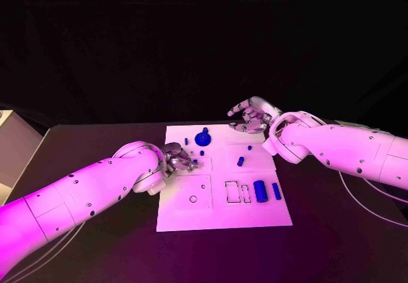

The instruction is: Assemble the parts on the task board

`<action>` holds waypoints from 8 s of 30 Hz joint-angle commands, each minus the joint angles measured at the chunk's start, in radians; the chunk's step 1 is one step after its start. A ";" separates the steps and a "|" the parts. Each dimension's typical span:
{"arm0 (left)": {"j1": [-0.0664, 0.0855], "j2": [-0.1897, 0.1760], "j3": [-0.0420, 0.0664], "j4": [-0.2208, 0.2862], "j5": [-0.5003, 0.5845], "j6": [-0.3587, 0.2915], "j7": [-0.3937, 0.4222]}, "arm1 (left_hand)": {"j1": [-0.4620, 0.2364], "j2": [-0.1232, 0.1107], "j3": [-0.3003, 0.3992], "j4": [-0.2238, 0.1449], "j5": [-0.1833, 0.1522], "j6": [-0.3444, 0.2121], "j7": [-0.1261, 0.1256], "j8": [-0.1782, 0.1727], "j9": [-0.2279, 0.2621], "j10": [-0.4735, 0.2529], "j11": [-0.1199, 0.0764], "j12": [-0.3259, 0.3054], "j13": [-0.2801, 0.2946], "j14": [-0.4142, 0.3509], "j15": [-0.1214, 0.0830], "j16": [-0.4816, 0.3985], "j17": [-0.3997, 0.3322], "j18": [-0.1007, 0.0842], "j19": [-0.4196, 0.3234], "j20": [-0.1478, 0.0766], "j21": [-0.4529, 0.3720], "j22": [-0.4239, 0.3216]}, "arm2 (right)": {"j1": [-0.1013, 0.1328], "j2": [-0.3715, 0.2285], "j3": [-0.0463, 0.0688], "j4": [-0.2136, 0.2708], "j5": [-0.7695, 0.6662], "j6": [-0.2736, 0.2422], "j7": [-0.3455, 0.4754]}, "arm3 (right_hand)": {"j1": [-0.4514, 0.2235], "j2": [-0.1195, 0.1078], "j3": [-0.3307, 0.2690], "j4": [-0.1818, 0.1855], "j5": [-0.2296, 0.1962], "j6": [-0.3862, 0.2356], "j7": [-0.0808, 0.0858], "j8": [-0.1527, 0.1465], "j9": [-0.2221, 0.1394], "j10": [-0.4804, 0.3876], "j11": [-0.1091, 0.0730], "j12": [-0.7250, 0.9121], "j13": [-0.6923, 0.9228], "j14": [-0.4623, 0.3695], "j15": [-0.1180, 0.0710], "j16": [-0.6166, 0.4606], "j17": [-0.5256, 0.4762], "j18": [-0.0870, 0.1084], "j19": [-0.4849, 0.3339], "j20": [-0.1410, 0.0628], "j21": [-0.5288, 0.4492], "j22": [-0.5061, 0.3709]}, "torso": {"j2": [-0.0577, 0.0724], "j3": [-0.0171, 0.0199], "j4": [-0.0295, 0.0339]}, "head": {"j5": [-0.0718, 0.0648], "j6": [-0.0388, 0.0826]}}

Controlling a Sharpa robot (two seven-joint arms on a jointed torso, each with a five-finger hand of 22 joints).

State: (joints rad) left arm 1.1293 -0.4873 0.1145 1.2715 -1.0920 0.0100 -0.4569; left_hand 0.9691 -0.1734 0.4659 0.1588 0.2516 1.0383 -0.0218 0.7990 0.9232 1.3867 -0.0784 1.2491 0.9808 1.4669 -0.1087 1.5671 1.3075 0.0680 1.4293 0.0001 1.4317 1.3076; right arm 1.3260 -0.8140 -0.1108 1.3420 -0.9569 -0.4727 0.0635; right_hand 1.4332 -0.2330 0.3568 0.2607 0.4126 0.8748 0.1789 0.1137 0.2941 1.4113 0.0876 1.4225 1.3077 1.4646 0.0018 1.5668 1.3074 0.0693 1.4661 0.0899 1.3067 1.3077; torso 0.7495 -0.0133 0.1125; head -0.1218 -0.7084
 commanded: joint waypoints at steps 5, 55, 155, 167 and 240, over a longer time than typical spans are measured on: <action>-0.002 -0.008 0.002 0.019 -0.001 0.000 0.006 | 0.011 -0.022 -0.029 0.022 -0.024 0.001 0.001 -0.009 0.002 0.001 0.001 -0.006 -0.001 0.104 -0.008 0.004 0.263 -0.010 -0.001 -0.003 -0.006 0.008 | -0.001 -0.001 0.000 0.001 -0.006 0.009 0.006 | -0.008 -0.004 0.004 -0.001 0.006 0.007 -0.002 -0.004 -0.001 0.009 0.000 0.006 0.123 0.106 0.003 0.004 0.263 -0.009 0.040 0.008 0.004 0.031 | -0.001 0.0001 -0.0002 | 0.000 0.001; 0.061 0.095 0.170 -0.321 0.009 -0.017 0.111 | 0.232 -0.003 -0.139 0.133 -0.033 -0.261 0.163 -0.337 -0.269 -0.328 0.139 -0.279 -0.480 0.029 0.104 -0.080 0.091 0.047 -0.153 0.096 -0.206 -0.250 | -0.002 0.002 0.000 -0.008 -0.006 -0.003 0.007 | -0.010 -0.005 0.014 -0.004 0.008 0.008 -0.002 -0.005 -0.001 0.005 0.000 0.002 0.119 0.106 0.003 0.004 0.263 -0.009 0.040 0.008 0.003 0.031 | 0.008 0.0022 -0.0035 | 0.006 0.039; 0.106 0.212 0.095 -0.464 0.050 0.097 0.060 | 0.287 0.058 -0.188 0.129 -0.027 -0.201 0.115 -0.176 -0.249 -0.314 0.098 -0.203 -0.449 0.056 0.070 -0.046 0.145 0.032 -0.112 0.071 -0.146 -0.169 | 0.000 0.030 0.000 -0.015 -0.007 -0.005 0.011 | -0.012 -0.007 0.029 -0.010 0.013 0.010 -0.002 -0.006 -0.002 0.007 0.000 0.004 0.120 0.106 0.003 0.004 0.263 -0.009 0.040 0.008 0.003 0.031 | 0.017 0.0040 -0.0052 | -0.006 0.005; 0.106 0.216 0.093 -0.474 0.073 0.108 0.067 | 0.328 0.074 -0.148 0.127 -0.026 -0.231 0.120 -0.176 -0.262 -0.329 0.101 -0.209 -0.465 0.055 0.072 -0.046 0.144 0.031 -0.114 0.070 -0.144 -0.167 | 0.000 0.030 0.000 -0.015 -0.007 -0.003 0.010 | -0.013 -0.008 0.031 -0.010 0.014 0.011 -0.002 -0.006 -0.002 0.009 0.000 0.006 0.122 0.106 0.003 0.004 0.263 -0.009 0.040 0.008 0.004 0.032 | 0.017 0.0046 -0.0045 | -0.006 0.001; -0.034 -0.128 0.088 0.111 0.008 -0.123 0.075 | 0.223 -0.002 0.424 -0.147 0.039 -0.191 0.101 -0.061 -0.261 -0.207 0.079 -0.191 -0.412 0.080 0.052 -0.024 0.194 0.017 -0.069 0.055 -0.084 -0.085 | -0.023 0.011 0.000 -0.024 -0.002 0.009 0.010 | -0.020 -0.008 0.037 -0.010 0.015 0.015 -0.002 -0.006 -0.001 0.013 0.000 0.010 0.125 0.106 0.003 0.004 0.263 -0.009 0.040 0.008 0.005 0.032 | -0.009 -0.0038 0.0087 | -0.002 -0.008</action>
State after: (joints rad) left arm 1.0967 -0.6157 0.2018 1.3751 -1.0390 -0.0620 -0.3802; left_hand 1.2017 -0.1775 0.6847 0.2110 0.2865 0.8403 0.0806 0.7354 0.6636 1.1744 0.0019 1.0541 0.5672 1.4671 -0.0518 1.5400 1.3074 0.0912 1.3564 0.0555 1.3429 1.2218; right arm 1.3033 -0.8022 -0.1109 1.3171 -0.9561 -0.4759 0.0655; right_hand 1.4227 -0.2436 0.3910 0.2511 0.4220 0.8829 0.1779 0.1139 0.2936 1.4185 0.0878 1.4268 1.3073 1.4646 0.0018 1.5667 1.3074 0.0693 1.4661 0.0899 1.3066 1.3075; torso 0.7384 -0.0179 0.1214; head -0.1232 -0.7160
